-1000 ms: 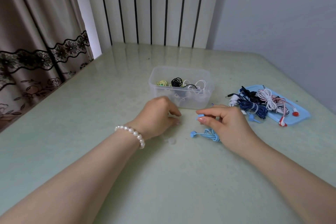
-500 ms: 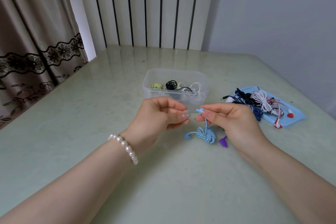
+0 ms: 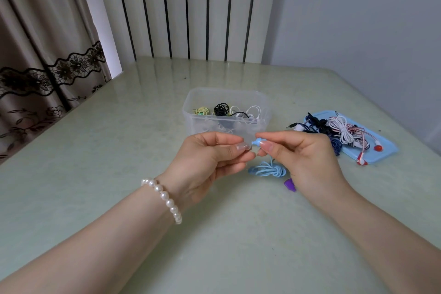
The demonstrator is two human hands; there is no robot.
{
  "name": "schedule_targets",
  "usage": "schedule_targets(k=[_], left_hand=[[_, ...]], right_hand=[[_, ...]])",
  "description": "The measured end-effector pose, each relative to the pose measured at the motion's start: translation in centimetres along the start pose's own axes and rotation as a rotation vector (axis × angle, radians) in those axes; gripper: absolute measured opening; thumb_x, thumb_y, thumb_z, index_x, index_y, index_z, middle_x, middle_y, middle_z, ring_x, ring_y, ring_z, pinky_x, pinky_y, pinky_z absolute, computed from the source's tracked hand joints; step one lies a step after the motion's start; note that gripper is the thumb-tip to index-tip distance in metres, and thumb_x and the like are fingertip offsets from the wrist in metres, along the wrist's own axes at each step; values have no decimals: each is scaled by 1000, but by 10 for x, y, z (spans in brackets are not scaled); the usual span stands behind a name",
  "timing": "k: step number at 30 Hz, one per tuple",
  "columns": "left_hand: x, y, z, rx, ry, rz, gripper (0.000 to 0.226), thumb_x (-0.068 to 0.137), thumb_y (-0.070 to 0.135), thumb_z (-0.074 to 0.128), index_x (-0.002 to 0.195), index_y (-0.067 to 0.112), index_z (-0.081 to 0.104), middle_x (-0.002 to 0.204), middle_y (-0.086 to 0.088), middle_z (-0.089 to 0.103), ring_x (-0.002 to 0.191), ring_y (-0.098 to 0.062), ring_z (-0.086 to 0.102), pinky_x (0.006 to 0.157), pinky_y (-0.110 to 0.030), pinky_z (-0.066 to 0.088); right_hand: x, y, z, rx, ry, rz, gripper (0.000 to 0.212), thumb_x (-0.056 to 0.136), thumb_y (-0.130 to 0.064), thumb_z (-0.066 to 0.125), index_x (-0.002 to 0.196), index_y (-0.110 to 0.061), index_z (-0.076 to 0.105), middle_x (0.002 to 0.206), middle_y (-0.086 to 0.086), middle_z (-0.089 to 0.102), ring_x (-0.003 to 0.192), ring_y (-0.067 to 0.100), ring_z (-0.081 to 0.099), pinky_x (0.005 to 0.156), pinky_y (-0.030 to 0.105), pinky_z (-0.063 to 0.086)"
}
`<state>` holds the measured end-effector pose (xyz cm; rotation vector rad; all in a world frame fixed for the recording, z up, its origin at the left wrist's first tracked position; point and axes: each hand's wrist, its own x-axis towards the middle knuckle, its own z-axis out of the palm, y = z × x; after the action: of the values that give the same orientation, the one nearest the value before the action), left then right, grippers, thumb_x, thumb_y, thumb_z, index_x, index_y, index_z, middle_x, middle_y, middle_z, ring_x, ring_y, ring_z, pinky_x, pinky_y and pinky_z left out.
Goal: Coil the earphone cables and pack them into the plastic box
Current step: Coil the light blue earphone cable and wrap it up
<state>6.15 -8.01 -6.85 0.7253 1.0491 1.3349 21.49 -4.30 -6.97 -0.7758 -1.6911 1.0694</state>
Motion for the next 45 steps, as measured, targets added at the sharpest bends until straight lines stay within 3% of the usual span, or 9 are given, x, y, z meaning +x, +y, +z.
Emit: schedule_targets(k=[4,8,12,21,26,32,38,45], left_hand=[[1,-2,1,-8,1,25,8,72,-2,62,75,2,68,72,-12,72,64,-16,70,61,-22,56],[2,-4,1,4,6,41,10,70,-2,63,68,3,71,70,-13,71,64,-16,70,63,-22,56],[1,-5,2,17,7,45,10,66,0,64,63,5,73,69,-12,71,65,-16,70,65,-23,56],[2,-5,1,-25,51,23,8,73,-6,62,74,-1,68,69,-13,71,64,-16,70,66,-23,56],[3,-7,2,-40,19,11,10,78,-6,59,77,-3,69,73,-13,71,67,-16,70,69,-24,56],[2,-7,2,-41,24,-1,9,79,-5,59,78,-2,67,74,-14,72,68,-17,70,69,-25,56],[2,-7,2,-36,20,-7,8,78,-4,59,79,-1,67,77,-15,72,69,-18,71,68,-25,56],[1,-8,2,-3,2,-9,11,74,-3,61,72,2,70,79,-16,72,70,-19,71,70,-27,56]], right_hand=[[0,3,1,-61,-8,-32,24,77,1,65,89,-19,68,62,-18,69,61,-3,64,60,9,46],[0,4,1,-71,-15,-57,24,77,1,65,92,-17,68,62,-19,68,60,-3,63,59,8,45],[-1,5,0,-100,-19,-74,23,77,-1,66,83,-23,69,65,-18,69,62,-1,64,62,10,48],[-1,4,0,-105,-11,-116,22,76,-2,66,85,-22,69,64,-20,68,61,-3,63,60,7,44],[-1,10,2,-111,-22,-82,19,77,1,66,92,-10,70,62,-20,67,57,-4,61,57,5,42],[0,11,1,-143,4,-61,22,77,-1,67,81,-22,70,65,-21,68,62,-2,64,62,8,46],[0,9,0,-151,3,-17,25,79,-1,66,77,-25,69,60,-19,67,60,-4,62,61,6,45],[1,8,1,-200,10,22,29,78,-1,66,70,-29,68,58,-14,67,58,-1,60,63,14,50]])
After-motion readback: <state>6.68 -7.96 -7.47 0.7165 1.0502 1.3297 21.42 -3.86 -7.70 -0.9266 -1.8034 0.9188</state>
